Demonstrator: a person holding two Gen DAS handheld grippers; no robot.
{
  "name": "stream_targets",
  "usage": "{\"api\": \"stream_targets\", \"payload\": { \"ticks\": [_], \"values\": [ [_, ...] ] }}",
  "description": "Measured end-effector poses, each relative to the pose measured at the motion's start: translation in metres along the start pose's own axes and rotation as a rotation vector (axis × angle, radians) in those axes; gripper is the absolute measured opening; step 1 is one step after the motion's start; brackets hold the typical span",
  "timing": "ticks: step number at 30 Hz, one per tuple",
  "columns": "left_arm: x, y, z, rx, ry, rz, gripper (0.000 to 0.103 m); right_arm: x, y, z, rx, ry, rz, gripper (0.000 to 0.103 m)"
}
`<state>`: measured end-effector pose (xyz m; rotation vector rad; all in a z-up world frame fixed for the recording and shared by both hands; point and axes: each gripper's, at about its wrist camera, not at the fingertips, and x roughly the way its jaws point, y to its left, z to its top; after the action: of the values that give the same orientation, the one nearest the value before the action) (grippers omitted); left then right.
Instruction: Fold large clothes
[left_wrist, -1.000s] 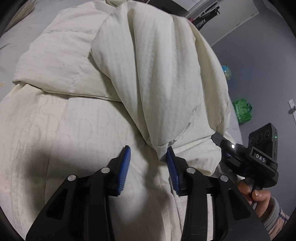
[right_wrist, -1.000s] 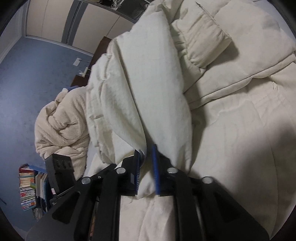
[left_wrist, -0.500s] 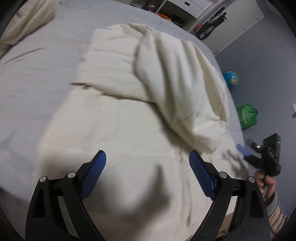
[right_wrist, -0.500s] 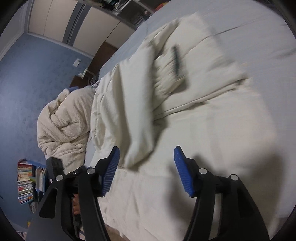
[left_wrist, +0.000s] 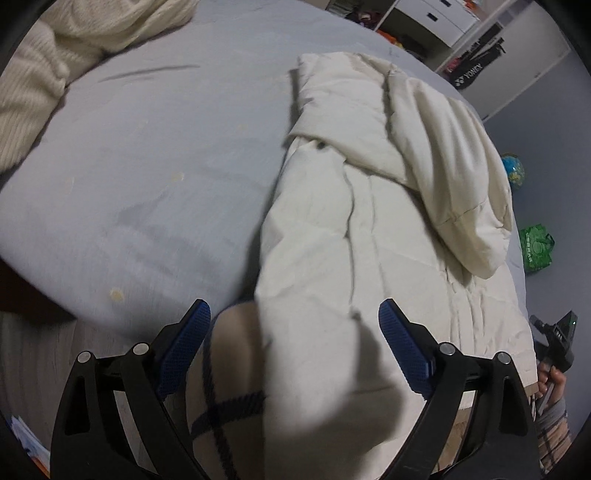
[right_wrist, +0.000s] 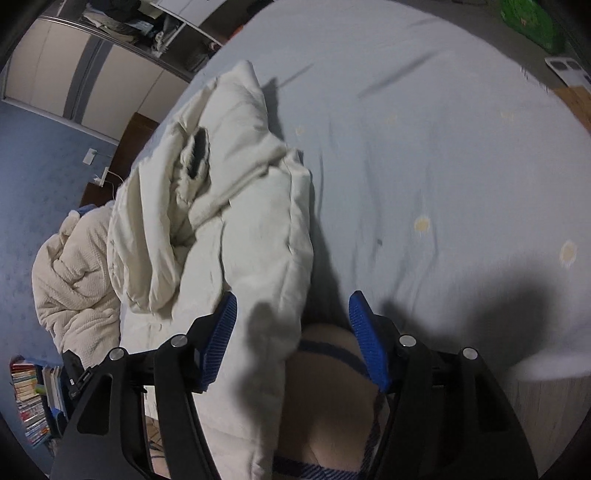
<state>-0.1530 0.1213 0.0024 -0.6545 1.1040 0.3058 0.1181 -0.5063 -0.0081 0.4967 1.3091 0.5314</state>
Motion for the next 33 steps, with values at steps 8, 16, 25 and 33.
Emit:
{"api": "stream_targets", "payload": {
  "ticks": [8,16,25,33],
  "values": [
    [-0.007,-0.007,-0.012,0.027,0.022,-0.055,0.083,0.010,0.037,-0.010,-0.095,0.049,0.108,0.059],
    [-0.023,-0.010,-0.016,0.054,0.025,-0.101,0.043,0.003,0.050,-0.017,-0.151,0.071,0.158,0.057],
    [-0.033,-0.011,-0.031,0.063,0.027,-0.108,0.041,-0.008,0.028,-0.033,-0.130,0.084,0.182,0.045],
    [-0.041,-0.013,-0.040,0.053,0.051,-0.151,0.029,-0.015,0.041,-0.044,-0.180,0.121,0.254,0.039]
  ]
}}
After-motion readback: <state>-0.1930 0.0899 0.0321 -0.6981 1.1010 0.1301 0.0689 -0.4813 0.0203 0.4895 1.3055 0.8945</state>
